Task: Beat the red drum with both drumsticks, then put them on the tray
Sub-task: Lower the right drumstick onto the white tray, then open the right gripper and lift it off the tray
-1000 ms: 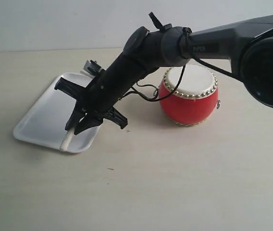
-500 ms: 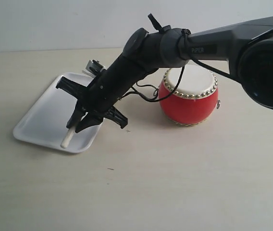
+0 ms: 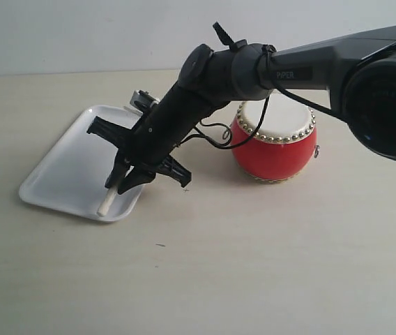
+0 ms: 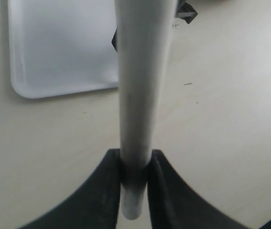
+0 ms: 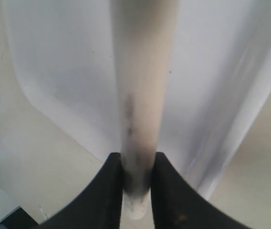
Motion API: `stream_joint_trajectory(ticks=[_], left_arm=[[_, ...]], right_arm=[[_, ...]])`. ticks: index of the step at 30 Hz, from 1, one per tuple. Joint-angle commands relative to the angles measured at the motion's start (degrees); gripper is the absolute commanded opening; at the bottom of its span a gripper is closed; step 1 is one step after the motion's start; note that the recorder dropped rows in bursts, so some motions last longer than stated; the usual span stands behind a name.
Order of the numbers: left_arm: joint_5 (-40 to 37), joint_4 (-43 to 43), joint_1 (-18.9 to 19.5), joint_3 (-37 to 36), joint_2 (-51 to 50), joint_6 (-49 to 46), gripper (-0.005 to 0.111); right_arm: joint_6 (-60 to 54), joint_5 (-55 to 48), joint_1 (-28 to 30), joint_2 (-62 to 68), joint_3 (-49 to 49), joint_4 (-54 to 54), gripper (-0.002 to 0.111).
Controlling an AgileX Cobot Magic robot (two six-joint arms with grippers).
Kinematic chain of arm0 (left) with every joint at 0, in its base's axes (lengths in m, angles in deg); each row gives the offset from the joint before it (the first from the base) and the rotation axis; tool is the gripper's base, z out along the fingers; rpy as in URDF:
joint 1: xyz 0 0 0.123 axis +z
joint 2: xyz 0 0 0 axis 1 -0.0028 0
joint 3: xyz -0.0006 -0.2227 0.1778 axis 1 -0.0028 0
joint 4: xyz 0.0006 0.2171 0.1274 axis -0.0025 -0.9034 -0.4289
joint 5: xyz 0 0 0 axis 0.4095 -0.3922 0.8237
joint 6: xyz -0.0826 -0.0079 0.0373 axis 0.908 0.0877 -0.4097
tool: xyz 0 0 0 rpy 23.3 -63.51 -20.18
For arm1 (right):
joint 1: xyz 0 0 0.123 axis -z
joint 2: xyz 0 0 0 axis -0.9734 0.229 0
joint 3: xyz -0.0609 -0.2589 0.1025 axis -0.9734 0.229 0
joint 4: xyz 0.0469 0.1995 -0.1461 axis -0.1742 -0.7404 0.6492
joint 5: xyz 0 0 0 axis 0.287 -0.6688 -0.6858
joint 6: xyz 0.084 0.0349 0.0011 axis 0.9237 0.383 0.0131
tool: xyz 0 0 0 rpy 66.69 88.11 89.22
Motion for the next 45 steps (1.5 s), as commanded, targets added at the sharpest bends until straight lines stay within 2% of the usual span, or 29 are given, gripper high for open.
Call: stream_joint_trajectory(ticks=[1,10,16,19,37,41,45], left_arm=[[1.5,1.5,0.0,-0.3,0.2,-0.6,0.0],[1.7,2.6,0.0,-0.3,0.2,-0.9,0.0],[1.7,2.6,0.0,-0.3,0.2,-1.1,0.0],[1.7,3.6,0.0,-0.3,0.2,-1.7,0.0],[1.4,4.5,0.0,-0.3,0.2,-2.8,0.0],[1.2,4.5,0.0,-0.3,0.2,-2.8,0.0],[0.3,4.5,0.0,-0.3,0.2,-2.8,0.0]], right_arm=[[0.0,0.3,-0.1,-0.1,-0.4,0.5,0.009],[1.3,0.3,-0.1,0.5,-0.4,0.6,0.011],[1.4,-0.1,-0.1,1.0,-0.4,0.2,0.027],[1.5,0.0,-0.1,1.0,-0.9,0.4,0.032],[2.9,3.1,-0.1,0.6,-3.2,2.1,0.034],[5.2,2.1,0.4,-2.6,-6.8,7.0,0.034],[3.2,-2.6,0.6,-3.7,-6.9,5.4,0.034]])
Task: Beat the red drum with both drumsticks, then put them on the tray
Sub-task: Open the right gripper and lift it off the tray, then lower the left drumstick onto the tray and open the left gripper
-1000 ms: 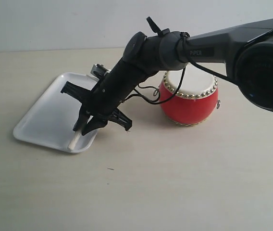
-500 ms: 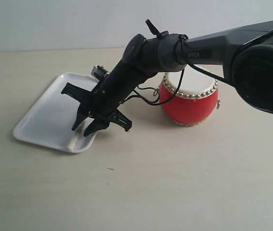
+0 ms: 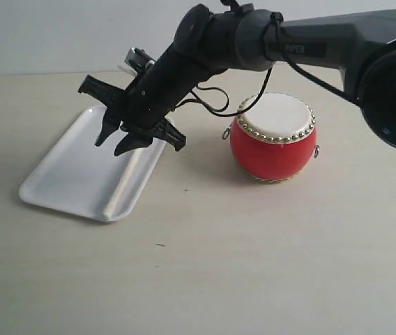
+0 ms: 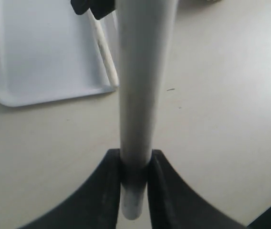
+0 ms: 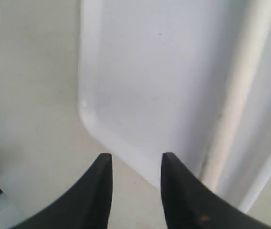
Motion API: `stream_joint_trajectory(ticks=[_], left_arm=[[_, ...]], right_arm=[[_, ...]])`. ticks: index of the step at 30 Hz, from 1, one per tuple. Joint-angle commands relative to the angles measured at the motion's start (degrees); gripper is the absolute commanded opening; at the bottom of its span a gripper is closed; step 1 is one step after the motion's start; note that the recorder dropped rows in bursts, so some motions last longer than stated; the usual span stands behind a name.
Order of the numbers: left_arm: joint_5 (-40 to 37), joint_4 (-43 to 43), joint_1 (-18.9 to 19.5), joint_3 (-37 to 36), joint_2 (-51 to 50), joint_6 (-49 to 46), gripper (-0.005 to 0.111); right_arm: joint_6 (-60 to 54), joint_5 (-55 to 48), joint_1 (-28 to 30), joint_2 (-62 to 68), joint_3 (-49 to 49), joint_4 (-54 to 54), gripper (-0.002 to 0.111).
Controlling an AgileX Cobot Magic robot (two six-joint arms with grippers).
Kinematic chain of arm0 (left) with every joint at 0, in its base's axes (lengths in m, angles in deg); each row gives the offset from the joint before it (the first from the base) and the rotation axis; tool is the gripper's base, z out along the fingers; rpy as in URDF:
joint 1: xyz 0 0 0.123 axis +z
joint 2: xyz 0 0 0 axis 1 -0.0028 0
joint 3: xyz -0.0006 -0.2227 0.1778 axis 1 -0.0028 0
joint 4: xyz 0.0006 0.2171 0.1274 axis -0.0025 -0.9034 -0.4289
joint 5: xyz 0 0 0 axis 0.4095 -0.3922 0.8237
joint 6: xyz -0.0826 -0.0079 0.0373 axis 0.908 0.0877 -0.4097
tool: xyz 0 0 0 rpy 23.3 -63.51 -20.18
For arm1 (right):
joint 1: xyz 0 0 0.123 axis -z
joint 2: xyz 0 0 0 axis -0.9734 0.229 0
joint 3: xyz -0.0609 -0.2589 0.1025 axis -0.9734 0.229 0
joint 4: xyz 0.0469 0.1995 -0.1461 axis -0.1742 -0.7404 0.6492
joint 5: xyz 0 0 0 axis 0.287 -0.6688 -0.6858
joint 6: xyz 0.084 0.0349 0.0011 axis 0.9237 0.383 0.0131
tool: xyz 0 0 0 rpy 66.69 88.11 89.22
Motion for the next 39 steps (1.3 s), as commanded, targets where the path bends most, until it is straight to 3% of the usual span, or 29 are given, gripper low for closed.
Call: stream_joint_trajectory(ticks=[1,10,15,23,29,39], left_arm=[[-1.3,0.4,0.0,-0.3,-0.3,-0.2,0.0],[-3.6,-0.3,0.0,7.7,-15.9,-1.2,0.0],[-5.6,-3.1,0.0,16.4,-29.2,-2.3,0.0],[-12.9,-4.8,4.1,26.8,-48.7,-2.4,0.0],[-19.6,2.6,9.8,34.6,-59.5,-6.9,0.0],[-19.6,-1.6,10.3,50.3,-72.7,-4.1,0.0]], right_arm=[[-3.4,-5.1,0.3,-0.8,-0.4,0.9,0.034],[5.2,-7.6,0.1,-7.1,-0.4,29.6,0.034],[5.0,-9.0,0.1,-12.5,-0.4,35.7,0.034],[1.8,-14.5,0.1,-13.4,-0.4,37.3,0.034],[-1.1,-16.5,0.1,-14.4,-0.4,37.3,0.034],[-3.3,-16.0,0.1,-14.5,-0.4,35.0,0.034]])
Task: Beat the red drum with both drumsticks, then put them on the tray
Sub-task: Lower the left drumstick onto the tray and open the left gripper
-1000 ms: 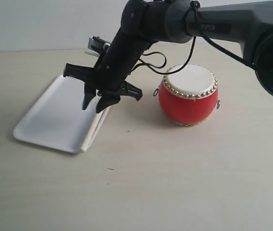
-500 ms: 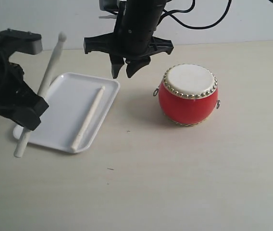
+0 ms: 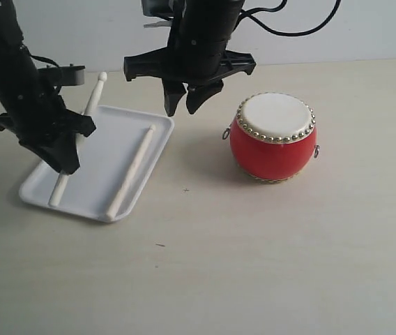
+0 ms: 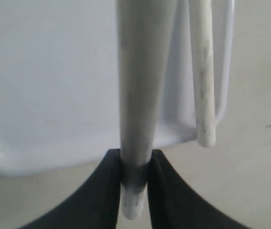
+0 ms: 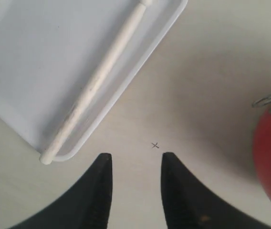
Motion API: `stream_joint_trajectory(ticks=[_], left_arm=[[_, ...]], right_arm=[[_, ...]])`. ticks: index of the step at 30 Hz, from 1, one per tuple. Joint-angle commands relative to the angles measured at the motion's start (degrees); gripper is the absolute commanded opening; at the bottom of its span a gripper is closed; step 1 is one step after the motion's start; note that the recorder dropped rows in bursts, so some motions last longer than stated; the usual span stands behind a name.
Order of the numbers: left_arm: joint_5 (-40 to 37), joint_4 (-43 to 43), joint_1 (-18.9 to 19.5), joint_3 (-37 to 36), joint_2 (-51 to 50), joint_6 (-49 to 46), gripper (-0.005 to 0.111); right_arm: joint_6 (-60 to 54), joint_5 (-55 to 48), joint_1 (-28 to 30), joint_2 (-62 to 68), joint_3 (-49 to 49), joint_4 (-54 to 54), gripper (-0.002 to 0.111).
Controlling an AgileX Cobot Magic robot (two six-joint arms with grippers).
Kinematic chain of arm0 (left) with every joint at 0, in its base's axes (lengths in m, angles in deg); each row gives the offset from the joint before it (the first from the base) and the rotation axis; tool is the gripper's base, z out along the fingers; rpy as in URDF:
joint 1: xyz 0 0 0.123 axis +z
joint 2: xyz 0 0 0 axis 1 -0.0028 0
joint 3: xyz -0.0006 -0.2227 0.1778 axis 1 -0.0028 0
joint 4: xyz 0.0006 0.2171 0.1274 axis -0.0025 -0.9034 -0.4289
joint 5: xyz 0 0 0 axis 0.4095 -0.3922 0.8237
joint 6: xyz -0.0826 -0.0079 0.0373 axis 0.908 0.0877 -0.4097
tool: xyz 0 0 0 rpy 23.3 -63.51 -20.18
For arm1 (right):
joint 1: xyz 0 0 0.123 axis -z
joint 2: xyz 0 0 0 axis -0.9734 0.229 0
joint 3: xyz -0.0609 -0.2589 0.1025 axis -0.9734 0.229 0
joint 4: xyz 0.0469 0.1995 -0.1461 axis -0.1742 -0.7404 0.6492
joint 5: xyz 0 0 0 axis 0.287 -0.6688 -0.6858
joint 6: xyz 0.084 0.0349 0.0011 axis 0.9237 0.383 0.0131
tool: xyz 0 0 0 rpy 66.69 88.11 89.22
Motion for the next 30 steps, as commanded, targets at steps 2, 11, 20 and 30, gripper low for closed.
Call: stream_joint_trajectory(ticks=[2,11,20,30], left_arm=[[-0.5,-3.0,0.3,5.7,-3.6,1.3,0.0],[-0.5,-3.0,0.7,6.3,-7.0,1.3,0.0],[-0.5,-4.1,0.7,6.3,-7.0,2.2,0.0],[-0.5,-4.2,0.7,6.3,-7.0,2.2,0.012]], right_arm=[[-2.5,0.2,0.0,-0.6,-0.2,-0.8,0.034],[-3.0,1.1,0.0,-0.6,-0.2,-0.8,0.034],[-3.0,1.6,0.0,-0.5,-0.2,-0.8,0.034],[-3.0,1.8,0.0,-0.5,-0.2,-0.9,0.034]])
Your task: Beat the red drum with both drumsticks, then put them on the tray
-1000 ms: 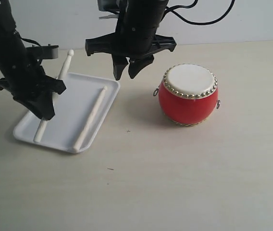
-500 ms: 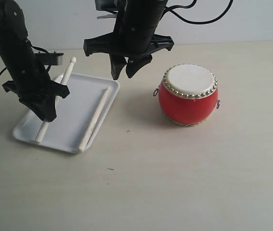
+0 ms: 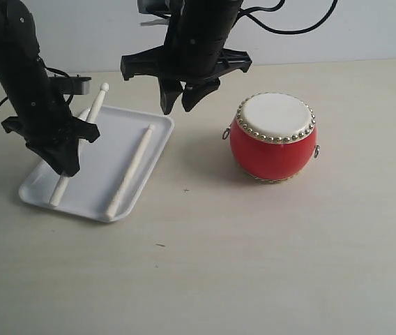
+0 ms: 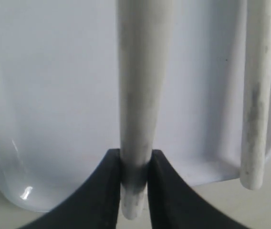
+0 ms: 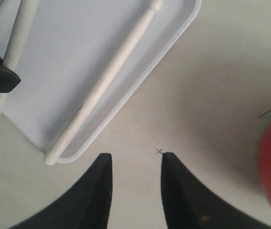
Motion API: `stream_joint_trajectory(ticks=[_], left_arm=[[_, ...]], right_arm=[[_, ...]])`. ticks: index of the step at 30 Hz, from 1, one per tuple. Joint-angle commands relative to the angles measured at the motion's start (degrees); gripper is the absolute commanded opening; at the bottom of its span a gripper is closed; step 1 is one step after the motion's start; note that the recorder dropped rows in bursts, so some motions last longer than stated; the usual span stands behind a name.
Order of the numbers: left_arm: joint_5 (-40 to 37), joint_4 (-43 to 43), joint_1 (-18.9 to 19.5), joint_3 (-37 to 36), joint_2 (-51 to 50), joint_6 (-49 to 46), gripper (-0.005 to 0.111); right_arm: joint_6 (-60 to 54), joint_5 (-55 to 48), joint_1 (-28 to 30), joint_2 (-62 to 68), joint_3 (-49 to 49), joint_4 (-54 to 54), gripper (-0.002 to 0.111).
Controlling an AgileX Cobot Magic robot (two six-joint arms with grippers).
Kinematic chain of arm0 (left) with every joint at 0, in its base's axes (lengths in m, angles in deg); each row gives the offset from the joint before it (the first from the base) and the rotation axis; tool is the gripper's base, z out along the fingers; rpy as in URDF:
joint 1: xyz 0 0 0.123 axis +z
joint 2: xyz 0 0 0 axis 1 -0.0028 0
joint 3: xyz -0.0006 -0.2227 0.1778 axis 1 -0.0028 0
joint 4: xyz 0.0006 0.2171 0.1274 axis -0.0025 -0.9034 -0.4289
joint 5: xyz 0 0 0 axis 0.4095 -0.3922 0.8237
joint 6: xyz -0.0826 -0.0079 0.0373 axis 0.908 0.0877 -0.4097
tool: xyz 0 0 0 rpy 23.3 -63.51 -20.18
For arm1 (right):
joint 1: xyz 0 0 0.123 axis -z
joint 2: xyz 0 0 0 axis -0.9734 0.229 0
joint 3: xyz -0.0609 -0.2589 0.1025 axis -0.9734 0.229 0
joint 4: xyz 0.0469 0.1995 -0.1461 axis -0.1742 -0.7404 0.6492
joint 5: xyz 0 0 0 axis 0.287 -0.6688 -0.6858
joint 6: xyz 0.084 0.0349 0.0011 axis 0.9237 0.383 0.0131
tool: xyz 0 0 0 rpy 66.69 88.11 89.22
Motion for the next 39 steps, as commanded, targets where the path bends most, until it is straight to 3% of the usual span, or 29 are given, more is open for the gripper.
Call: stream_joint_trajectory(ticks=[1,5,16,20,24,27,31,39], left_arm=[[-0.1,-0.5,0.2,0.4,0.3,0.5,0.015],[-0.1,-0.5,0.2,0.4,0.3,0.4,0.03],[-0.1,-2.2,0.4,0.4,0.7,0.4,0.03],[-0.1,-2.0,2.2,0.4,4.0,1.8,0.025],[-0.1,-0.3,5.1,-2.4,10.8,1.8,0.002],[1.1,2.0,8.0,-7.5,18.4,1.6,0.0],[12.8,6.0,11.5,-18.0,30.9,1.2,0.0],[32.6,15.4,11.2,-42.1,61.0,0.5,0.0]], right_arm=[[-0.6,0.7,0.0,-0.5,-0.2,0.0,0.034],[-0.6,0.7,0.0,-0.5,-0.2,0.0,0.034],[-0.1,1.4,0.0,-0.4,-0.2,0.0,0.034],[-0.1,1.5,0.0,0.8,-0.2,-2.7,0.034],[-0.3,1.6,-1.1,3.7,-0.2,-8.6,0.034],[0.0,3.5,-3.7,6.2,-0.2,-9.0,0.034],[4.2,8.8,-6.7,8.9,-0.2,-7.8,0.036],[12.8,14.9,-7.7,12.4,-0.4,-7.9,0.04]])
